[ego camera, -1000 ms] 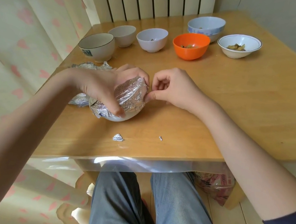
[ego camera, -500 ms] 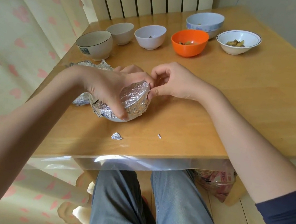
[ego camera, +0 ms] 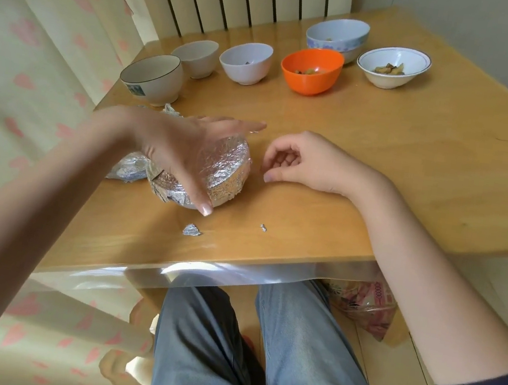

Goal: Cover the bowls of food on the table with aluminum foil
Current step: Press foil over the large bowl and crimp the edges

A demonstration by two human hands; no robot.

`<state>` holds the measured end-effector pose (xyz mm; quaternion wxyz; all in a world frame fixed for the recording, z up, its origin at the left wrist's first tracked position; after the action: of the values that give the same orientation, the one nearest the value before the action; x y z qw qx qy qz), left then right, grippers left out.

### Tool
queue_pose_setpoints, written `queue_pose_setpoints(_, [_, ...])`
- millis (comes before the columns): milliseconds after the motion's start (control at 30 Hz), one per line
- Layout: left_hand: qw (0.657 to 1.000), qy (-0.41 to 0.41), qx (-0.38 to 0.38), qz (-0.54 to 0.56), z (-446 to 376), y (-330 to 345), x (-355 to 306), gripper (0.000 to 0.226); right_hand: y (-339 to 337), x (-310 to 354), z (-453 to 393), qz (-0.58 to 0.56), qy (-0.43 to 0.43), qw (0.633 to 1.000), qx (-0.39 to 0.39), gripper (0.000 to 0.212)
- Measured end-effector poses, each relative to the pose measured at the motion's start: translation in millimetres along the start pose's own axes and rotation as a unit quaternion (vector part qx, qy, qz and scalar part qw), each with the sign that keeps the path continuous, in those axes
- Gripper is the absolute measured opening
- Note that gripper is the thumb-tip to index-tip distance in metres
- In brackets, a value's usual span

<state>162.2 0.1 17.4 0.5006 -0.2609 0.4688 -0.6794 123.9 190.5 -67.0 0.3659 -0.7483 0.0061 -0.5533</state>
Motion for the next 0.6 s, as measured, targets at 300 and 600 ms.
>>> queue_pose_setpoints(300, [1.0,-0.011,-0.025,-0.013,11.8,0.8,0.4,0.131,45.1,29.5,47.2,-0.281,0.183,0.925,-0.179,0.043])
queue_pose_setpoints(600, [0.999,-0.003,-0.042,0.007,3.3,8.6,-4.7,0.098,58.3,37.8,50.3,-0.577,0.256,0.767,-0.114,0.054])
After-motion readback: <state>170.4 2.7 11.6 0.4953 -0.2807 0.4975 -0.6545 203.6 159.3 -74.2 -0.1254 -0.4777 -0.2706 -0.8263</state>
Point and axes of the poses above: each hand's wrist, its own z-axis away from the middle knuckle, its own y-axis out of the palm, x = y × z, the point moved 2 cm from there along -z, towards the middle knuckle, and after that the axes turned 6 degrees about -x, right-handed, at the moved point
